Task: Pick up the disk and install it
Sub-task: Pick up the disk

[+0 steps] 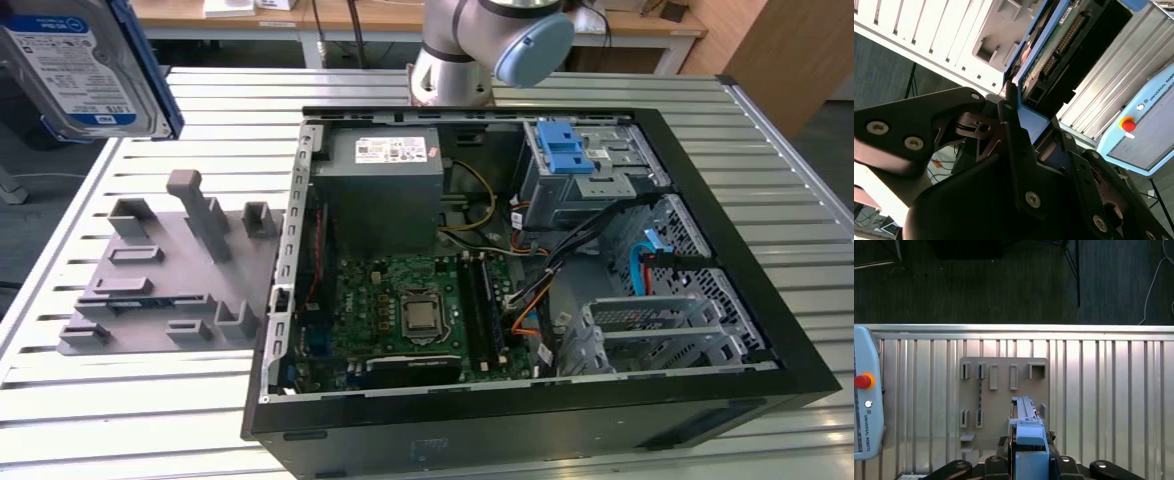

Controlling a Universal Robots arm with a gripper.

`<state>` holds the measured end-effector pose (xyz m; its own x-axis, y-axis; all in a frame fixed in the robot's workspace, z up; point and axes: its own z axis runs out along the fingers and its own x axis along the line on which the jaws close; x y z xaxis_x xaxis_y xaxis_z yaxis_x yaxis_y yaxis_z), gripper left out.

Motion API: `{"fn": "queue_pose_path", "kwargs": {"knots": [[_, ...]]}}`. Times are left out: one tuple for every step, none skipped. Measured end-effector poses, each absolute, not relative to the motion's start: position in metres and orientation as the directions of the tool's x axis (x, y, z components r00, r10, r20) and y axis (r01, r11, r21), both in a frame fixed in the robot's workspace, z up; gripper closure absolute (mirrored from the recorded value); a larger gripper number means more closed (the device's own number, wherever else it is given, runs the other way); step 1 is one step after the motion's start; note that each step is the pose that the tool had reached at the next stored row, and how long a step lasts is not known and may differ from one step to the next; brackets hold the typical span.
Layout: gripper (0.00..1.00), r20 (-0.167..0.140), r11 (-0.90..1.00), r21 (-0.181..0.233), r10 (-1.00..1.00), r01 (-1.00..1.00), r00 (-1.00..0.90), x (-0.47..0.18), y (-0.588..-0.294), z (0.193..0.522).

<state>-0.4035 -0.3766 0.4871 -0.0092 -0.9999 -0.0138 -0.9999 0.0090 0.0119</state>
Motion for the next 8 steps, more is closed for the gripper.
{"fn": "queue_pose_path", "kwargs": {"knots": [[0.64,-0.014,0.009,0.012,-1.0,-1.0,-0.009,-0.4031,-0.3766,0.4871],[0.64,-0.014,0.009,0.012,-1.0,-1.0,-0.009,-0.4027,-0.3767,0.4871],[0.64,-0.014,0.009,0.012,-1.0,-1.0,-0.009,-0.4023,-0.3767,0.4871],[0.64,-0.014,0.009,0.012,-1.0,-1.0,-0.009,-0.4021,-0.3767,0.487],[0.64,-0.014,0.009,0.012,-1.0,-1.0,-0.009,-0.4019,-0.3767,0.487],[0.64,-0.014,0.009,0.012,-1.0,-1.0,-0.009,-0.4017,-0.3767,0.4871],[0.64,-0.014,0.009,0.012,-1.0,-1.0,-0.009,-0.4014,-0.3767,0.4871],[0.64,-0.014,0.009,0.012,-1.0,-1.0,-0.009,-0.4011,-0.3766,0.4871]]}}
